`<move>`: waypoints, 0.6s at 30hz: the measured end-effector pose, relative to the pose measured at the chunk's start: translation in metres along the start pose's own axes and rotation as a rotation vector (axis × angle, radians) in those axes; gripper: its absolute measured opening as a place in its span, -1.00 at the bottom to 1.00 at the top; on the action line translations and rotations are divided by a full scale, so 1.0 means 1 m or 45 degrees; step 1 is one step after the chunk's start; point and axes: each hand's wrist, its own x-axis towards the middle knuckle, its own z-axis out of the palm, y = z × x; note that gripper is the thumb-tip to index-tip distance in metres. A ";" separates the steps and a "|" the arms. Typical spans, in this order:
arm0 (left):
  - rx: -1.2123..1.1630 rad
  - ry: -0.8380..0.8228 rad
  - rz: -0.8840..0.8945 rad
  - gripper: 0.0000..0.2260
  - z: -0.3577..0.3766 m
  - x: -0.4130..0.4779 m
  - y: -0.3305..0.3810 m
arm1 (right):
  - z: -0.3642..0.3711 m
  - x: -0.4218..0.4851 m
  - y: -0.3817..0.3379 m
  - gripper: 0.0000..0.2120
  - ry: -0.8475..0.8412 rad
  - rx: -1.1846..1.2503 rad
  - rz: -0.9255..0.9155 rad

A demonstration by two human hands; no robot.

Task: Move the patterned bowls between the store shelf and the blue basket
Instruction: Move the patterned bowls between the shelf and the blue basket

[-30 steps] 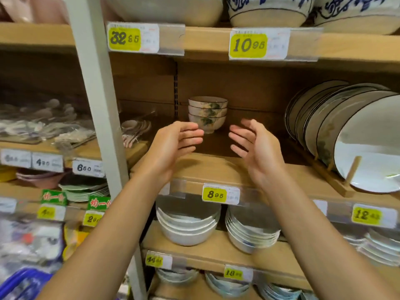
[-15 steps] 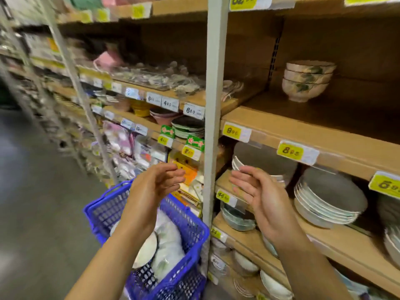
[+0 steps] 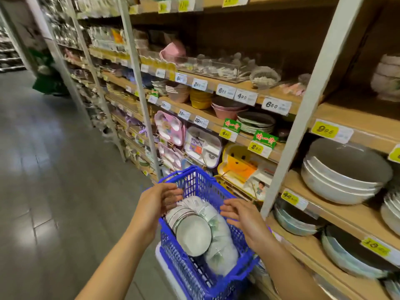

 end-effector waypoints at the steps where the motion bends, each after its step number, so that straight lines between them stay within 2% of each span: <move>1: 0.024 -0.003 -0.011 -0.81 -0.010 0.008 0.000 | 0.010 0.007 0.009 -0.83 0.023 -0.026 0.035; 8: 0.247 -0.127 -0.150 -0.81 -0.053 0.077 -0.017 | 0.069 0.058 0.077 -0.90 0.238 -0.135 0.319; 13: 0.531 -0.304 -0.178 -0.81 -0.042 0.127 -0.054 | 0.078 0.086 0.114 -0.81 0.361 -0.176 0.465; 18: 0.967 -0.386 -0.120 -0.80 -0.014 0.174 -0.100 | 0.072 0.126 0.148 -0.76 0.407 -0.416 0.583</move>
